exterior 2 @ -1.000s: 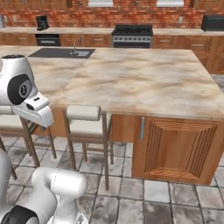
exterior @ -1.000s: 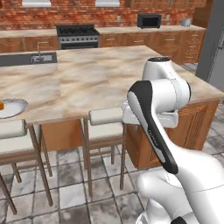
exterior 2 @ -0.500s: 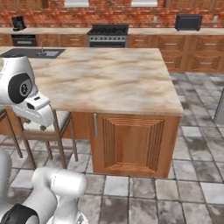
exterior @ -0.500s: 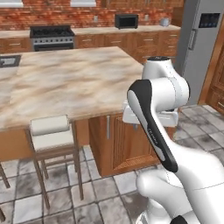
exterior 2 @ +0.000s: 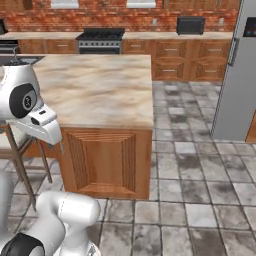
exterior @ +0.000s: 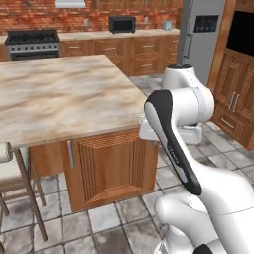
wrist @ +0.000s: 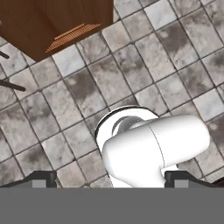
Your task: Take the cheese, fish, and lemon from the fridge and place them on the plate on the dining counter to create an appetizer plate.
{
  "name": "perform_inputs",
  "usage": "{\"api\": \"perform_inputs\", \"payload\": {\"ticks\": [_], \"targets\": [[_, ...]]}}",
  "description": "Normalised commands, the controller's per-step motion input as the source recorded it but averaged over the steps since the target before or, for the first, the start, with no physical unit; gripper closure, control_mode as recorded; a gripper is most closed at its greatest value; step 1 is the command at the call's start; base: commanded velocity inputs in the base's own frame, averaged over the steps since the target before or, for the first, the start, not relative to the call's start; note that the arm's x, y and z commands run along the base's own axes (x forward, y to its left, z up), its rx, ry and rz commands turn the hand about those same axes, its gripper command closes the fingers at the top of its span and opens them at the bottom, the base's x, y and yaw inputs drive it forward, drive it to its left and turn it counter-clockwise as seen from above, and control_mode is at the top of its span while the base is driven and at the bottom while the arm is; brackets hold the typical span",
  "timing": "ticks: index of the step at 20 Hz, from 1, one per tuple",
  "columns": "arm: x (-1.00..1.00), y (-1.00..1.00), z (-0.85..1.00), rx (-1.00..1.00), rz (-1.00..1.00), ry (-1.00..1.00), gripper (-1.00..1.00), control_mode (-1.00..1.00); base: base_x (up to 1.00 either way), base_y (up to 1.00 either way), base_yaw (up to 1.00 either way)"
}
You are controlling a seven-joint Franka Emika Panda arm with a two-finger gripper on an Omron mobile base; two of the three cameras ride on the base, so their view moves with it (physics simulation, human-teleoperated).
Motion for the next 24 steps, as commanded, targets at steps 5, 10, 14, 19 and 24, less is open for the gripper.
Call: {"api": "perform_inputs", "payload": {"ticks": [5, 10, 14, 19, 24], "targets": [[0.00, 0.00, 0.00, 0.00, 0.00, 0.00, -1.00, 1.00, 0.22, -1.00, -0.01], [0.00, 0.00, 0.00, 0.00, 0.00, 0.00, -1.00, 1.00, 0.41, -1.00, 0.00], [0.00, 0.00, 0.00, 0.00, 0.00, 0.00, -1.00, 1.00, 0.56, -1.00, 0.00], [0.00, 0.00, 0.00, 0.00, 0.00, 0.00, -1.00, 1.00, 0.80, -1.00, 0.00], [0.00, 0.00, 0.00, 0.00, 0.00, 0.00, -1.00, 1.00, 1.00, -0.97, 0.10]]}}
